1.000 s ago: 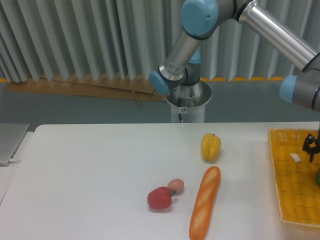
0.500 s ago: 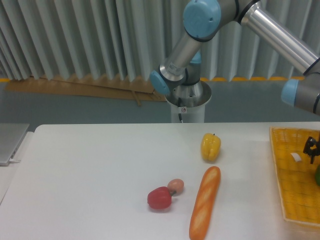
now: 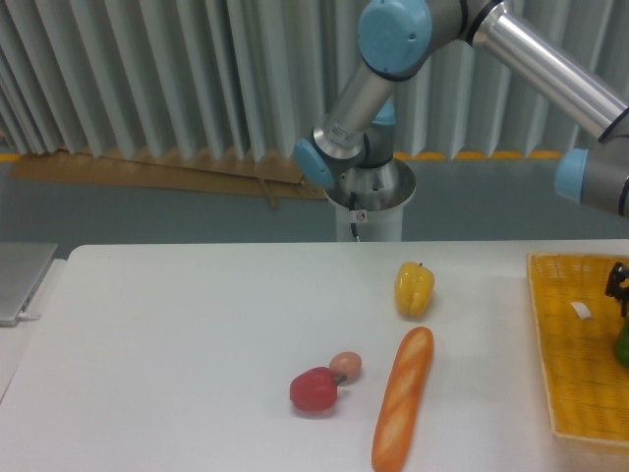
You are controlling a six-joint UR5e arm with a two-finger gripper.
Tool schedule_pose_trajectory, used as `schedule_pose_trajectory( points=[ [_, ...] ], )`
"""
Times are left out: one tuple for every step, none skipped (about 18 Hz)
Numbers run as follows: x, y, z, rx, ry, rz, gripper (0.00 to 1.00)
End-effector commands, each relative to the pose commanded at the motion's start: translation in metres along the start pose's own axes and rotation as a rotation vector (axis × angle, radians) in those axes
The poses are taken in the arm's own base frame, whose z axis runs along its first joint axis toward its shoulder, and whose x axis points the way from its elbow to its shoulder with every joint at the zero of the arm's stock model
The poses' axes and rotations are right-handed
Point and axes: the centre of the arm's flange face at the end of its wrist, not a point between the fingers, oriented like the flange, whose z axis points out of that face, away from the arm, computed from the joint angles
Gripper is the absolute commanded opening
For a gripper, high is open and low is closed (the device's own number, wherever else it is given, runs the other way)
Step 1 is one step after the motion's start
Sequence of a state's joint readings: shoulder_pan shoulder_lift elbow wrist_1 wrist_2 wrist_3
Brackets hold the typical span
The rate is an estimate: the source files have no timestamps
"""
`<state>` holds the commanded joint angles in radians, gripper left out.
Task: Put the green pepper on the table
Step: 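Lower the gripper into the basket onto the green pepper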
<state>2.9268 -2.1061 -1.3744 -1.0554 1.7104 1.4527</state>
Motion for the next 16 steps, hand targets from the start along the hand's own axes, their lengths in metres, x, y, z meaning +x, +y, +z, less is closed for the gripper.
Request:
schedule_pose_trajectory(
  points=[
    [0.002,0.000,0.002,-0.001,0.006,0.001,1.00],
    [0.003,0.000,0.001,0.001,0.006,0.002,1.00],
    [0.005,-0.001,0.001,0.001,0.008,0.004,1.00],
    [0.008,0.000,-0.002,0.002,0.008,0.001,1.00],
    [0.011,-0.001,0.002,0.003,0.018,0.005,1.00],
    [0.013,-0.001,0.002,0.003,0.020,0.007,1.00],
    [0.013,-0.001,0.002,0.003,0.020,0.007,1.00],
    [0.012,-0.003,0.004,0.005,0.020,0.009,1.00],
    [0.012,-0.004,0.008,0.006,0.025,0.011,1.00],
    [0.012,-0.005,0.011,0.007,0.029,0.011,1.00],
    [0.012,-0.006,0.013,0.008,0.031,0.012,1.00],
    [0.011,-0.006,0.016,0.009,0.034,0.012,1.00],
    [0.011,-0.007,0.017,0.009,0.036,0.012,1.00],
    [0.011,-0.007,0.018,0.011,0.036,0.012,1.00],
    [0.010,-0.007,0.019,0.011,0.036,0.014,1.00],
    [0.009,-0.007,0.018,0.009,0.034,0.014,1.00]
  ],
)
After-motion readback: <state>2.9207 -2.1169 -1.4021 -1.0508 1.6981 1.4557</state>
